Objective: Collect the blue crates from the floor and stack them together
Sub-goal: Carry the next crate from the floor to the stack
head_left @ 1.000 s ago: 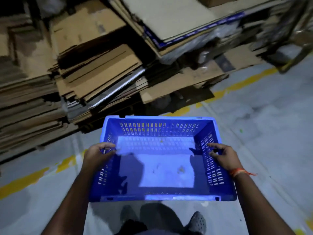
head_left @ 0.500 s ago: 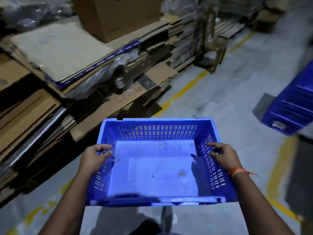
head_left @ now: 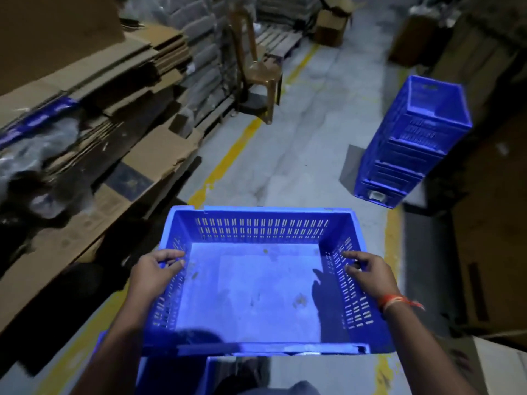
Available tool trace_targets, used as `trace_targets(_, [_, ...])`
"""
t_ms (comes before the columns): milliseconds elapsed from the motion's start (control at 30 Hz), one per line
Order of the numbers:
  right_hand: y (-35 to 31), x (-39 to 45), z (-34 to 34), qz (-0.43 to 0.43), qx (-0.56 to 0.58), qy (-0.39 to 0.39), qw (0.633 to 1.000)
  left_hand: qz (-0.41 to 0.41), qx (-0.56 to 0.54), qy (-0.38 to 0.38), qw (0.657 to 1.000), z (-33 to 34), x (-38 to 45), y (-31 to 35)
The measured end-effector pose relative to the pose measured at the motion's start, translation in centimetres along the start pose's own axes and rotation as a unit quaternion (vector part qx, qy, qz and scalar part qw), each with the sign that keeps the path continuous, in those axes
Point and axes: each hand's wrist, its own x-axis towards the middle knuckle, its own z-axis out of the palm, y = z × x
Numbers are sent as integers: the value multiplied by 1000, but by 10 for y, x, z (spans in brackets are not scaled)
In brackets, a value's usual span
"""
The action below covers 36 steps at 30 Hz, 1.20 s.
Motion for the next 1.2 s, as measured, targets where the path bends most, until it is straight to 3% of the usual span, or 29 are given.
trace_targets(333, [-27,160,-51,42,22,64,997,60,41,-60,996,70,197,132])
trace_targets(733, [-32,436,-72,68,50,77,993,108,54,-99,988,179,446,297])
trace_targets(1033, [-71,624,-113,47,38,84,995,97,53,-81,991,244,613,383])
trace_targets(1200, [-82,722,-116,71,53,107,990,114,46,-120,985,292,726,425])
